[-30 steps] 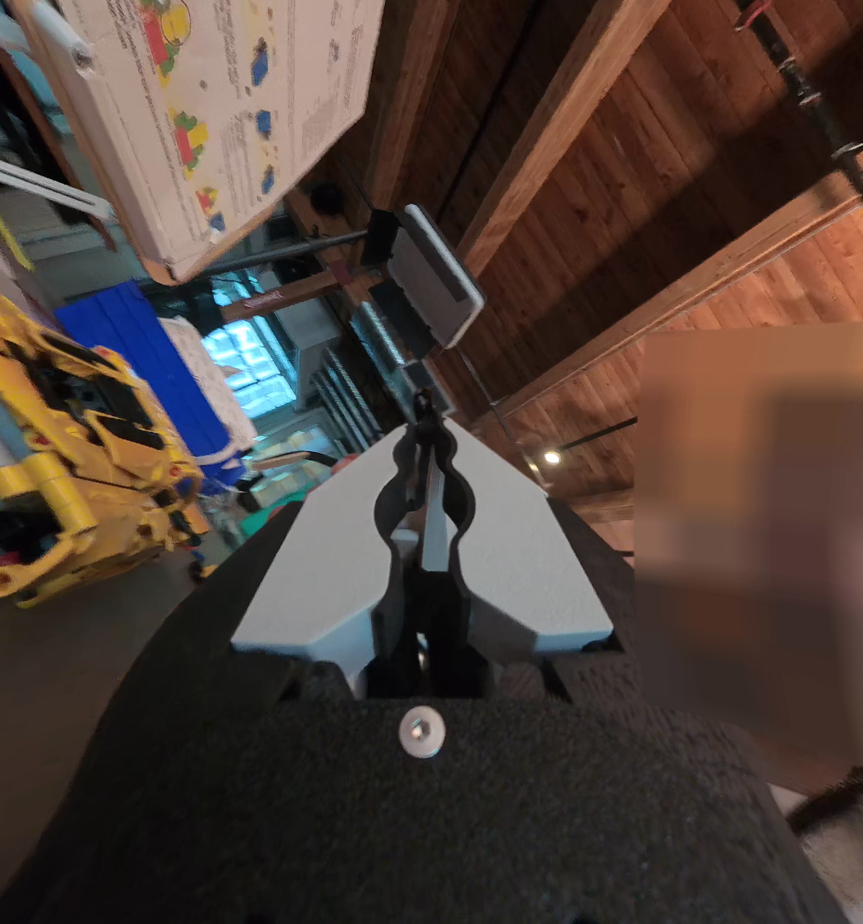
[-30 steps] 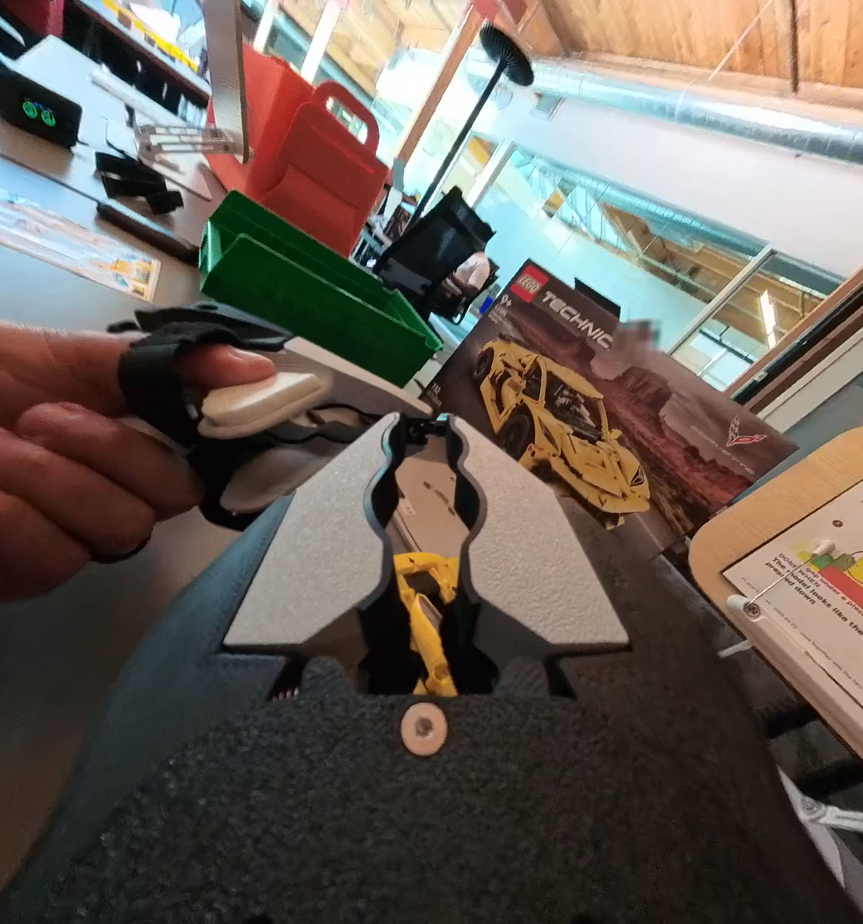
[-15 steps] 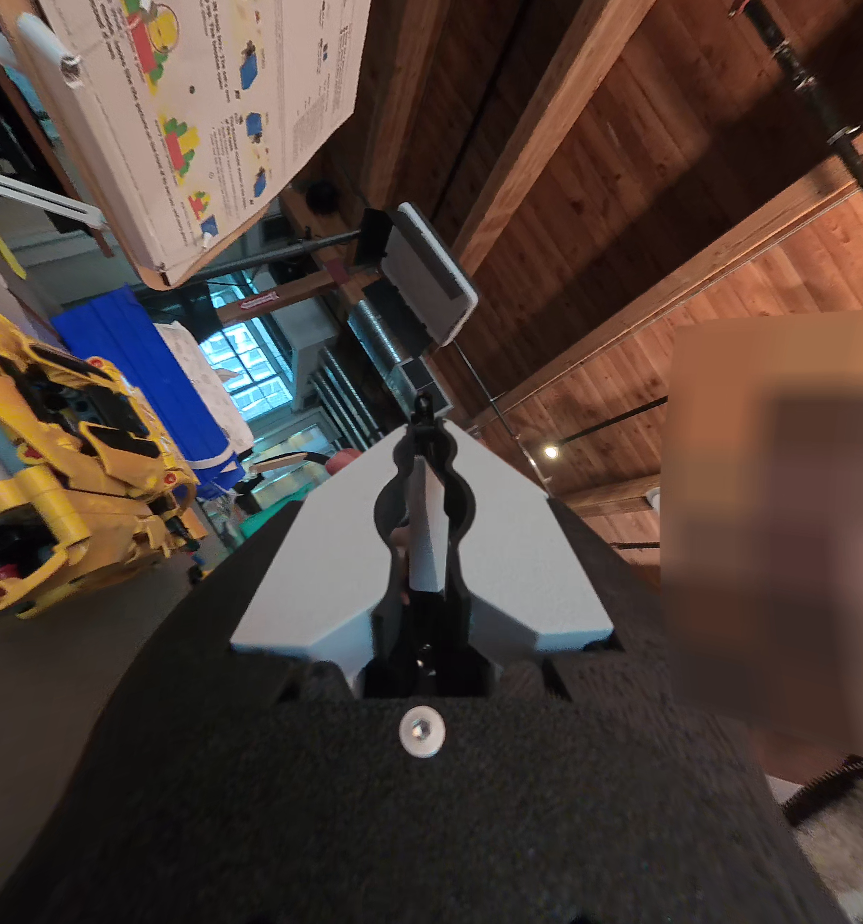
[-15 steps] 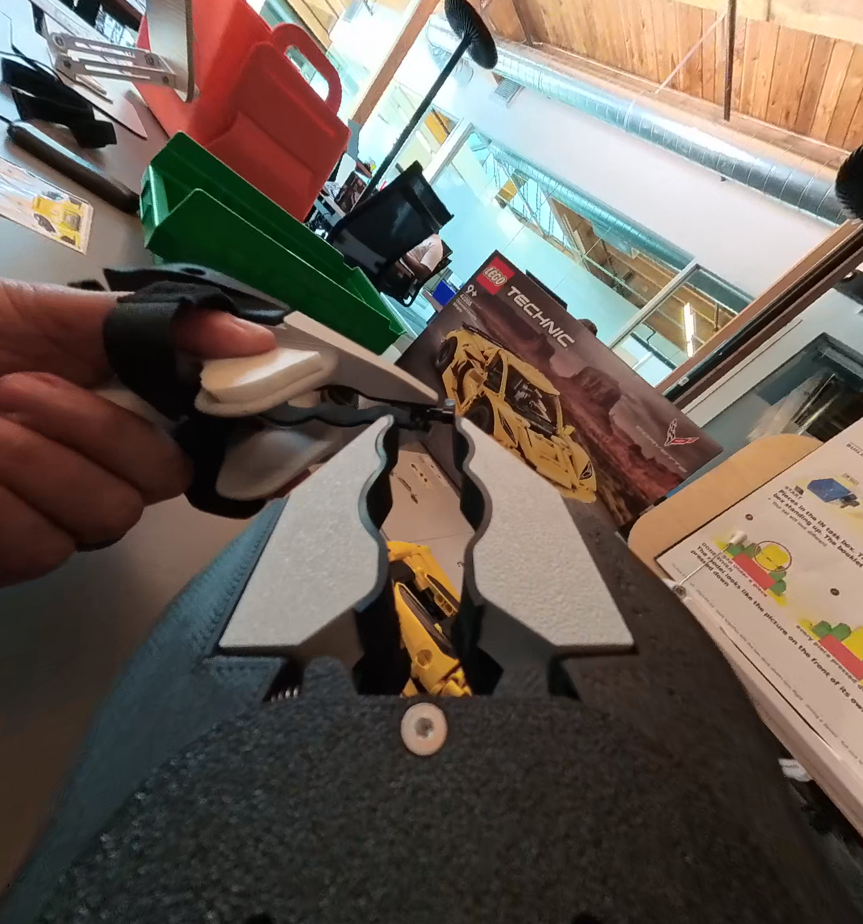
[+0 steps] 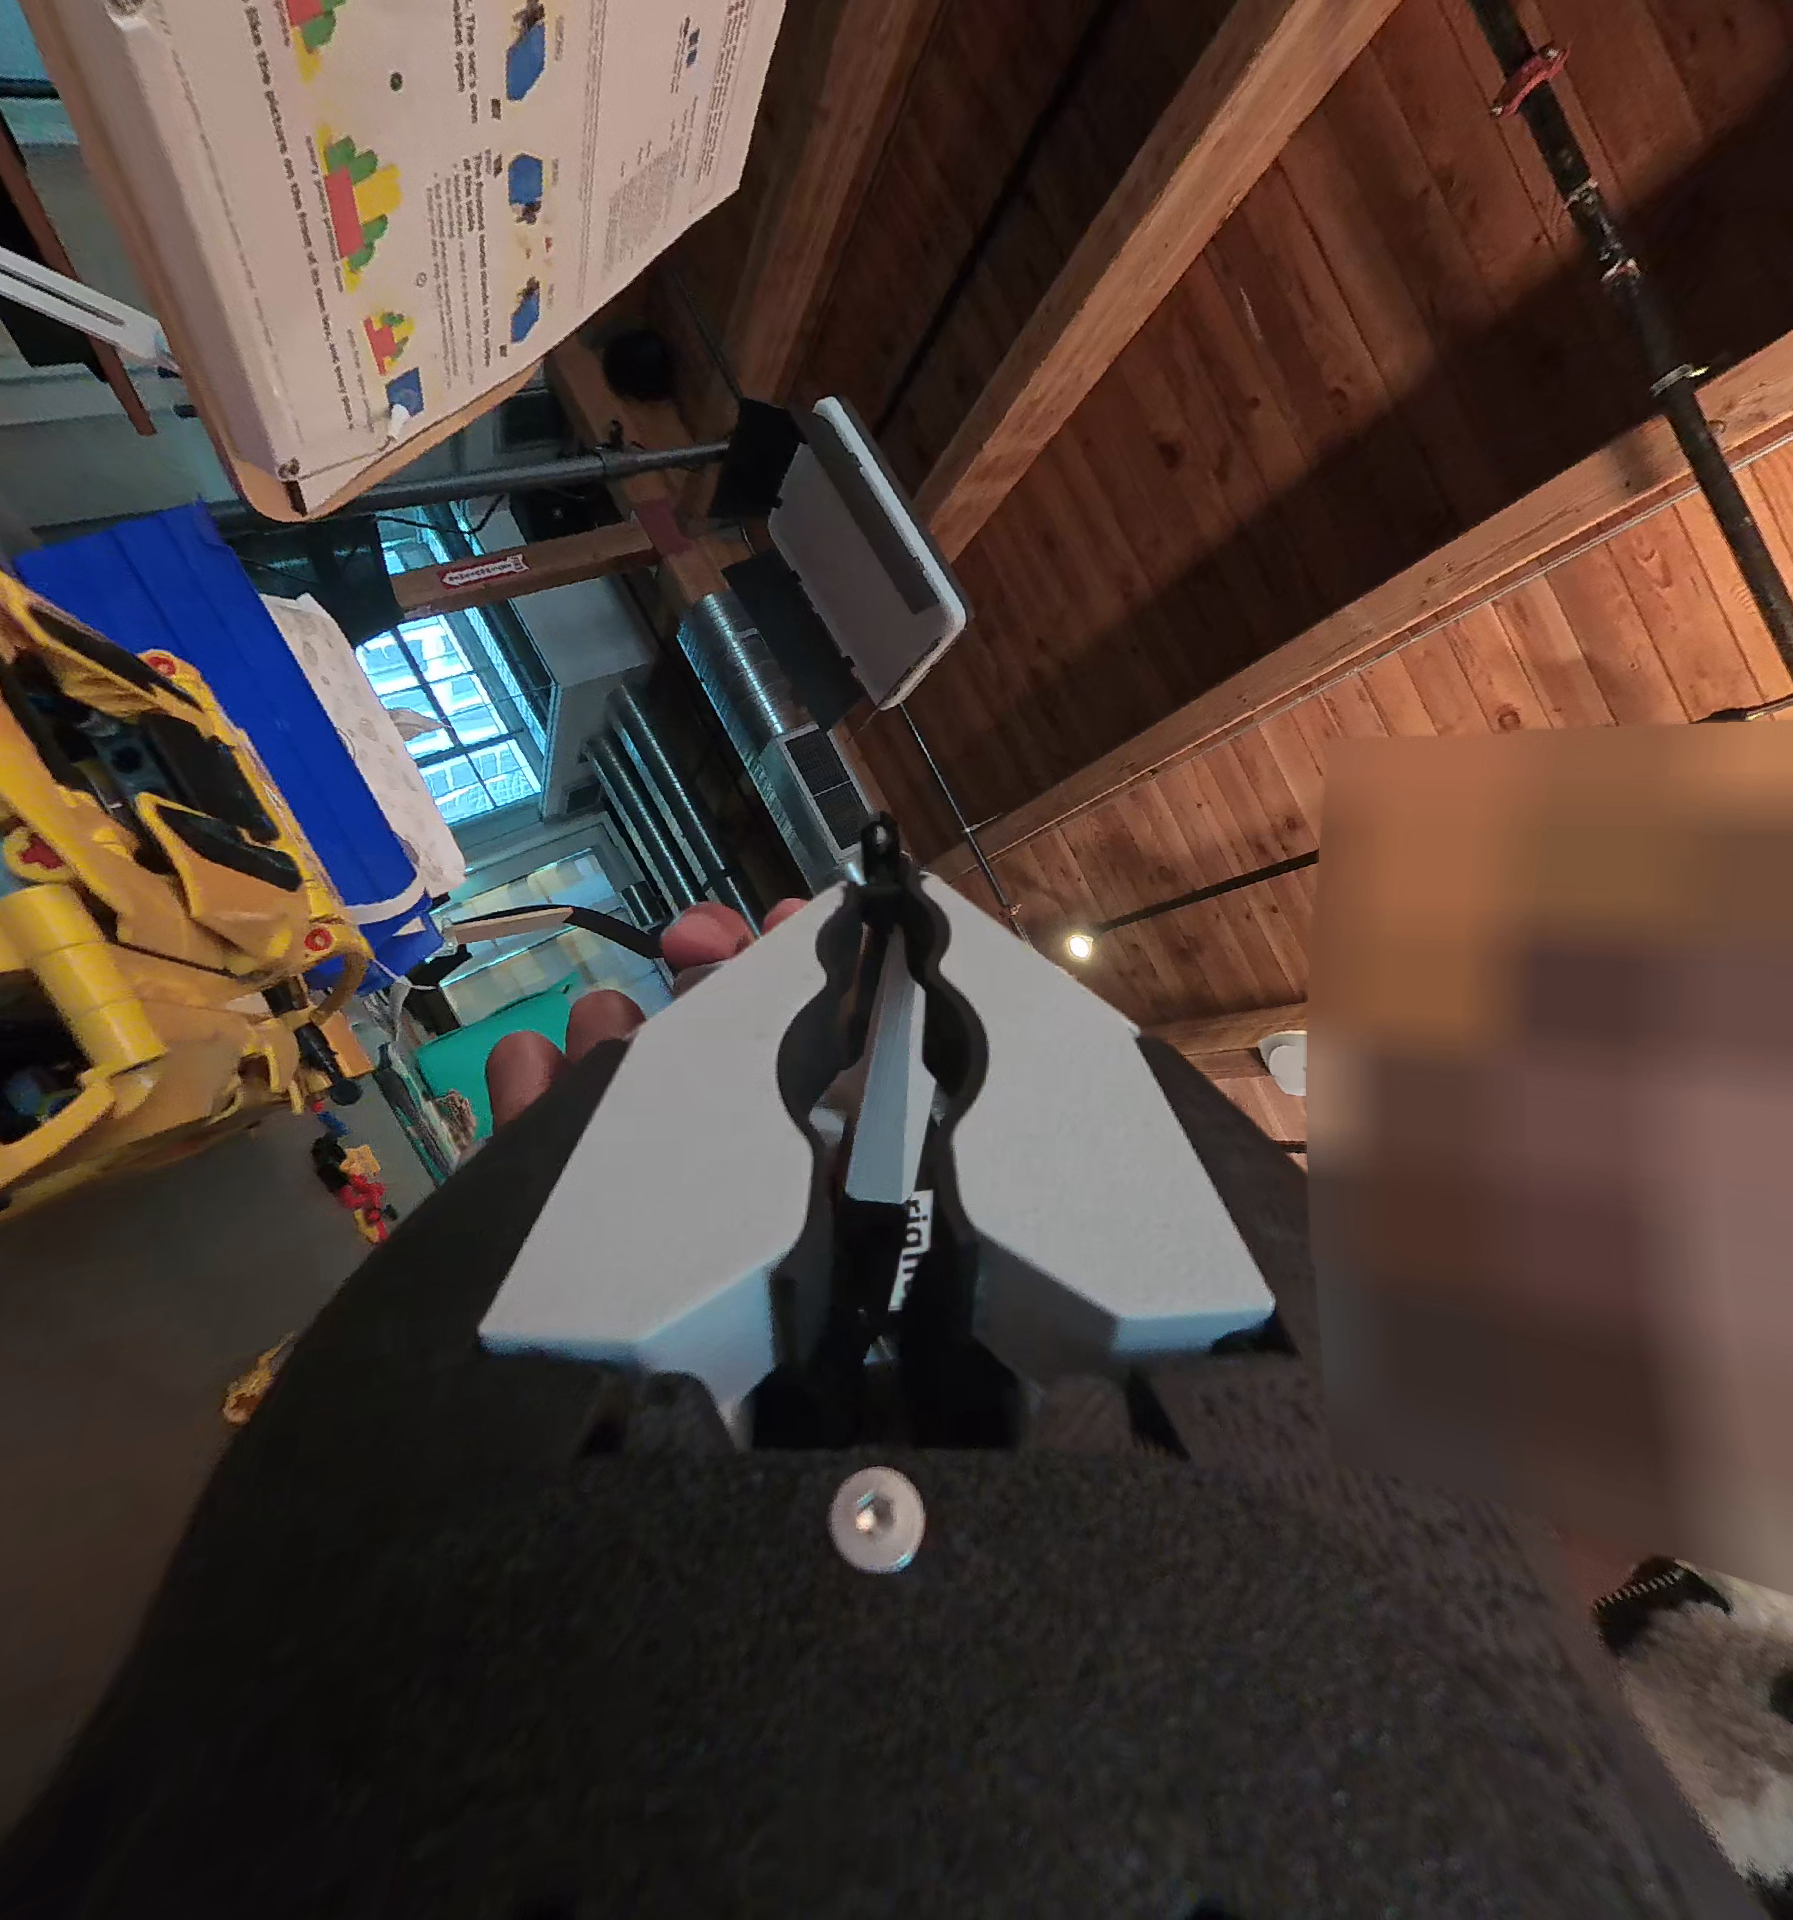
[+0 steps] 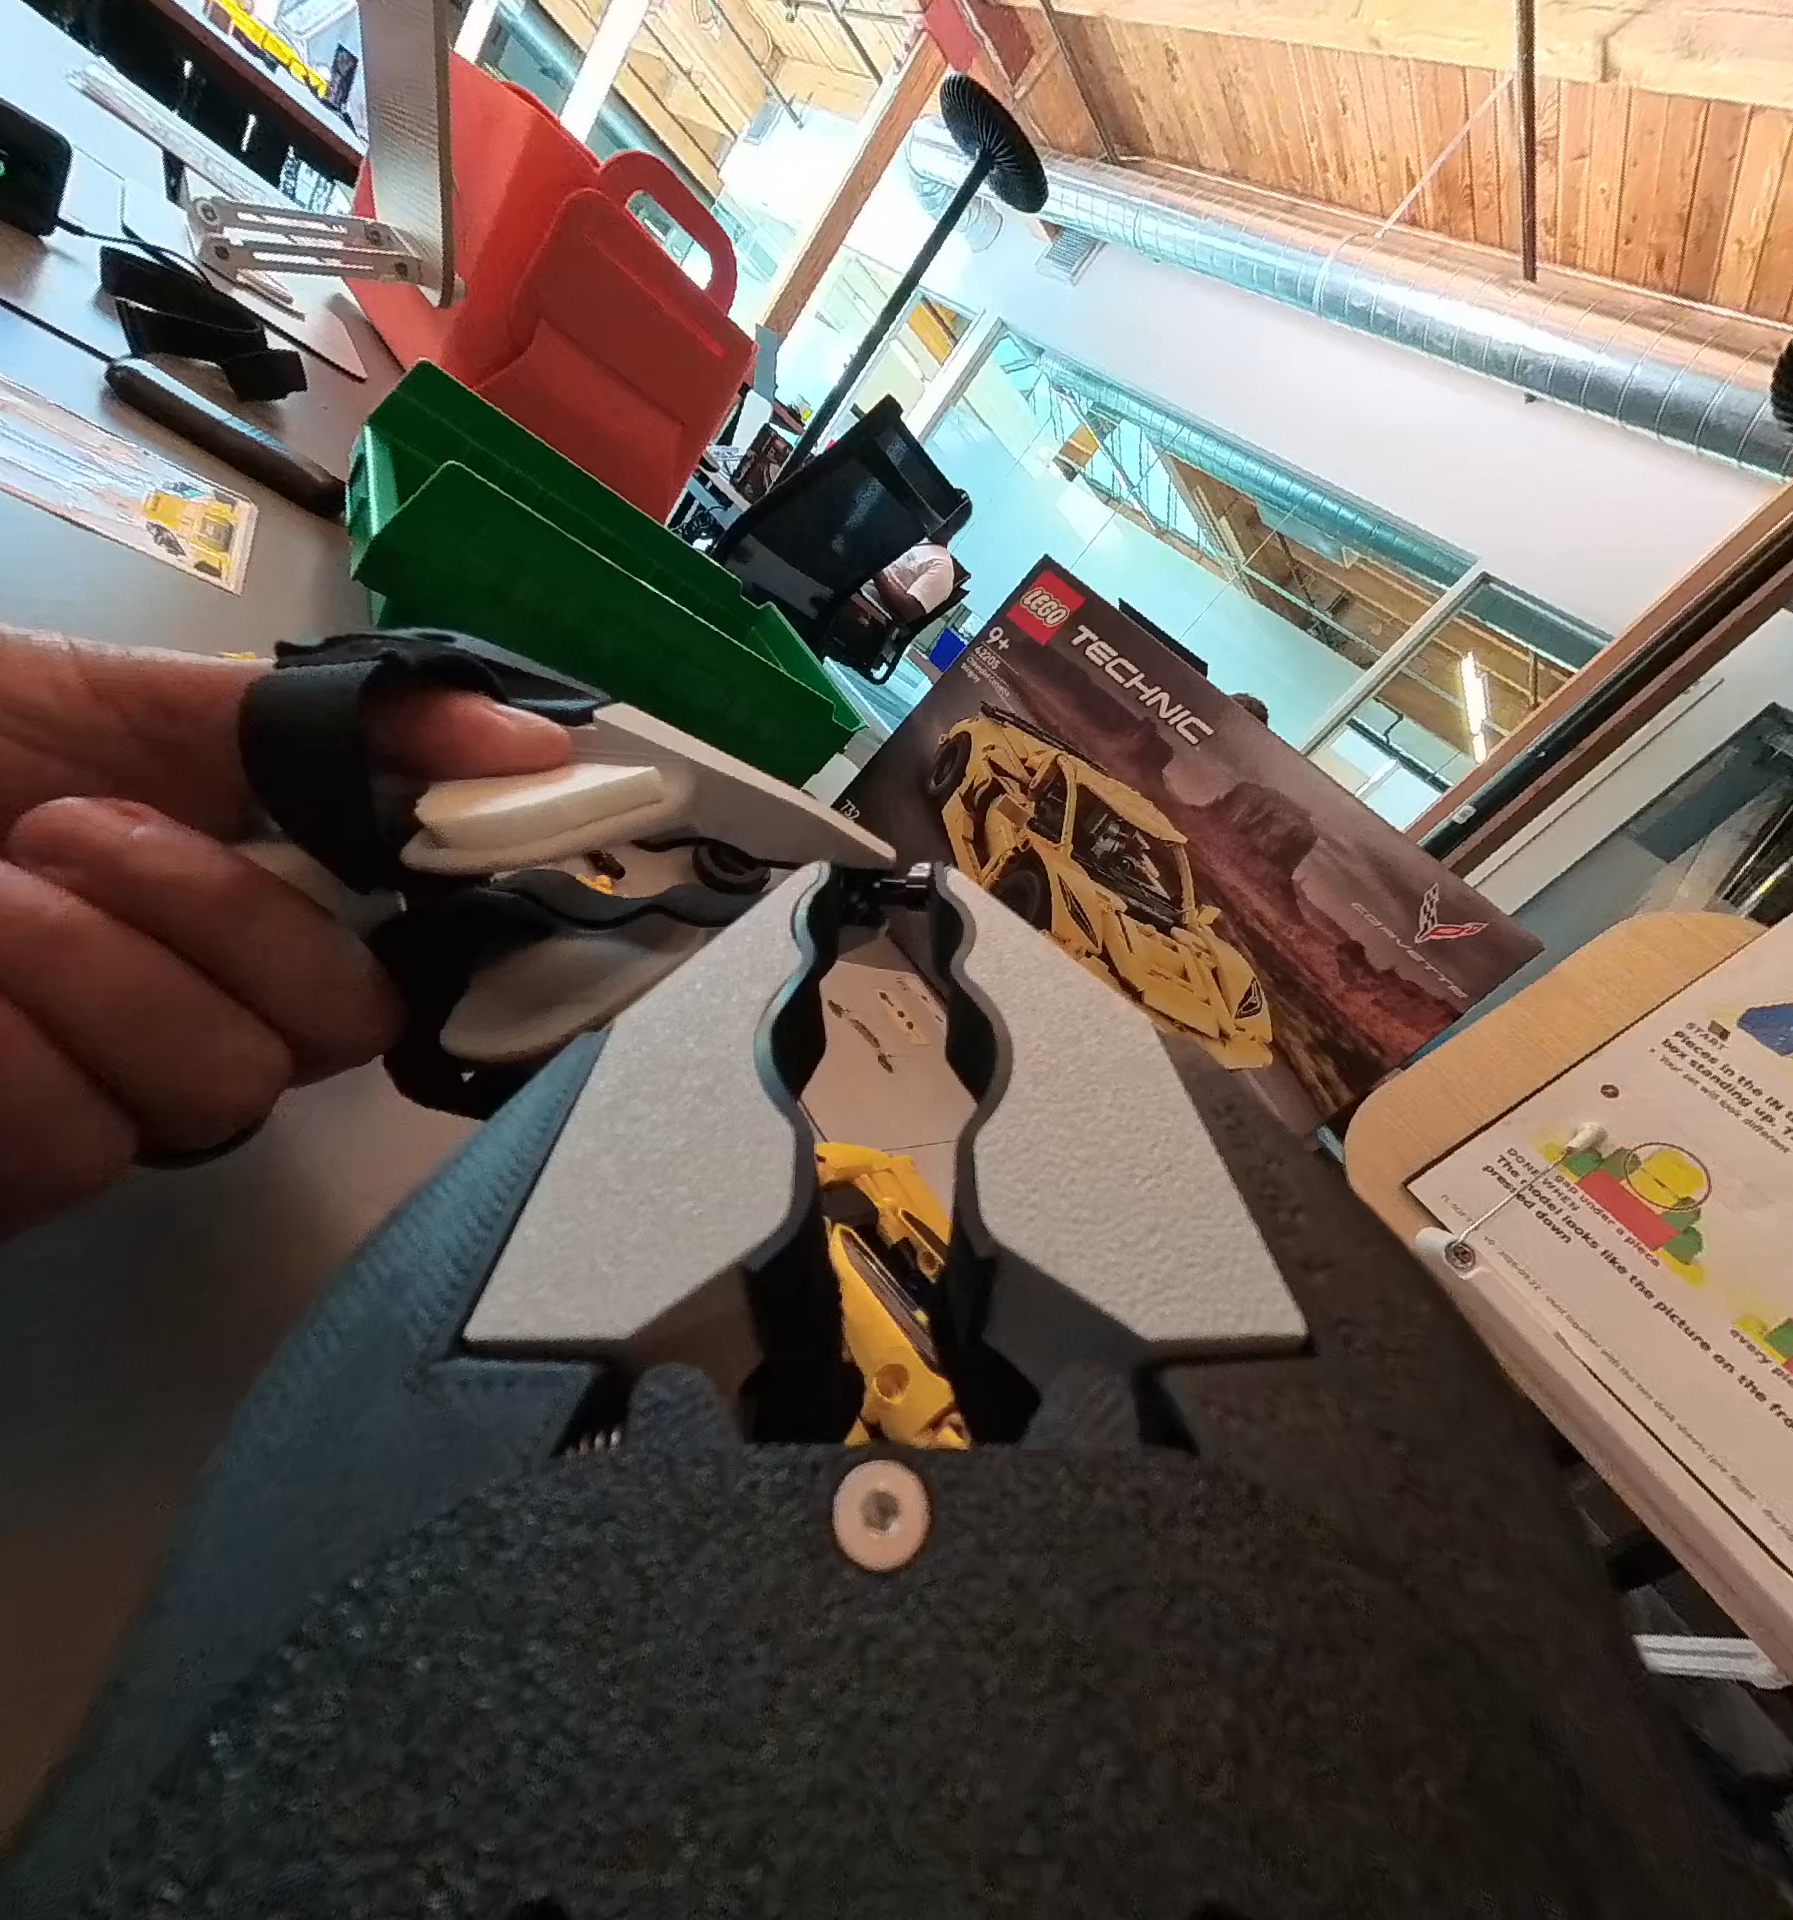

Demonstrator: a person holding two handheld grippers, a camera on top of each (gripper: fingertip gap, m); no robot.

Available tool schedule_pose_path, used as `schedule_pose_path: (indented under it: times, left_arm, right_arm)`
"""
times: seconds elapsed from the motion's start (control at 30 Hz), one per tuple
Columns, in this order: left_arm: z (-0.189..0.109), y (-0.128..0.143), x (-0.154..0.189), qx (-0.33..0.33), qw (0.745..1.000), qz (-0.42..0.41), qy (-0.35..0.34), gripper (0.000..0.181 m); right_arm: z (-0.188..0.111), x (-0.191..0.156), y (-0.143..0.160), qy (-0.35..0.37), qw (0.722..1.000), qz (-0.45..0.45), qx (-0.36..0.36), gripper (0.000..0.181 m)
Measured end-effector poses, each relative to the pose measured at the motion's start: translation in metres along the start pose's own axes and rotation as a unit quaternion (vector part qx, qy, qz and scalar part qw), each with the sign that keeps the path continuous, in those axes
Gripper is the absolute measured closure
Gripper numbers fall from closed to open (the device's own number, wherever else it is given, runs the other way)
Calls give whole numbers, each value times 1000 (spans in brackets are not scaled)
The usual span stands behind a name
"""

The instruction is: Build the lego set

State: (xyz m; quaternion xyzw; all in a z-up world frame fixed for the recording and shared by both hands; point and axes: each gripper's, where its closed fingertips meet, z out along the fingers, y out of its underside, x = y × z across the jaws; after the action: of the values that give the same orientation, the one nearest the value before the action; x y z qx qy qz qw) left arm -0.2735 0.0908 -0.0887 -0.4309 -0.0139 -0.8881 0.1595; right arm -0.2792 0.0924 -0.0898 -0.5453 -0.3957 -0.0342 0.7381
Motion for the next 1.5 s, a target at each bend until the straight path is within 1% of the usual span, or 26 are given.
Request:
schedule_pose_path:
  times: [0.13, 0.23, 0.33, 0.43, 0.53, 0.6, 0.73, 0.8, 0.87, 0.9, 0.93, 0.97, 1.03, 1.1, 1.23, 1.27, 1.33, 1.4, 1.5]
  left_arm:
    - [0, 1, -1, -4, 1000, 6, -7, 175]
    - [1, 2, -2, -6, 1000, 14, -12, 175]
    - [2, 4, -1, -15, 999, 32, -19, 175]
    - [4, 7, 3, -26, 999, 35, -8, 174]
    - [6, 11, 5, -35, 999, 32, 0, 170]
    - [7, 14, 5, -44, 998, 39, -5, 174]
    - [8, 18, 8, -58, 996, 70, -10, 174]
    - [7, 16, 4, -59, 994, 91, -29, 174]
    - [6, 15, 1, -57, 994, 86, -37, 175]
    - [5, 14, 0, -55, 994, 86, -40, 175]
    - [4, 12, -1, -51, 993, 92, -47, 175]
    - [3, 11, -2, -50, 993, 92, -51, 175]
    - [3, 13, -3, -56, 994, 81, -47, 175]
    - [4, 16, -3, -63, 994, 78, -47, 175]
    - [4, 17, -2, -65, 995, 68, -36, 175]
    - [5, 20, -2, -72, 994, 67, -36, 175]
    - [6, 25, -3, -86, 994, 63, -35, 175]
    - [6, 27, -5, -92, 993, 66, -42, 175]
    - [5, 27, -7, -94, 992, 62, -47, 175]
  right_arm:
    - [-1, 0, 3, -8, 1000, 13, -8, 165]
    - [-1, 0, 4, -3, 1000, -4, -14, 165]
    - [-3, 1, 4, -10, 1000, -7, -8, 165]
    - [-6, 3, -1, -21, 1000, -7, 3, 166]
    - [-9, 4, -1, -41, 999, 19, 6, 167]
    - [-11, 4, -3, -52, 998, 26, 10, 167]
    - [-15, 5, -6, -63, 997, 40, 20, 167]
    - [-13, 4, -4, -71, 997, 38, 20, 166]
    - [-12, 3, 0, -71, 996, 59, 18, 166]
    - [-12, 3, 1, -63, 996, 59, 10, 165]
    - [-10, 8, 5, -38, 998, 51, -7, 154]
    - [-9, 9, 7, -26, 999, 37, -14, 150]
    - [-10, 4, 6, -35, 999, 31, -7, 159]
    - [-10, 2, 7, -44, 998, 33, -5, 162]
    - [-12, 0, 5, -65, 996, 61, 0, 161]
    - [-12, -2, 5, -72, 996, 62, 1, 157]
    - [-14, -3, 5, -67, 996, 61, 5, 159]
    - [-16, -3, 7, -62, 997, 34, -6, 161]
    - [-16, -4, 10, -64, 998, 22, -19, 162]
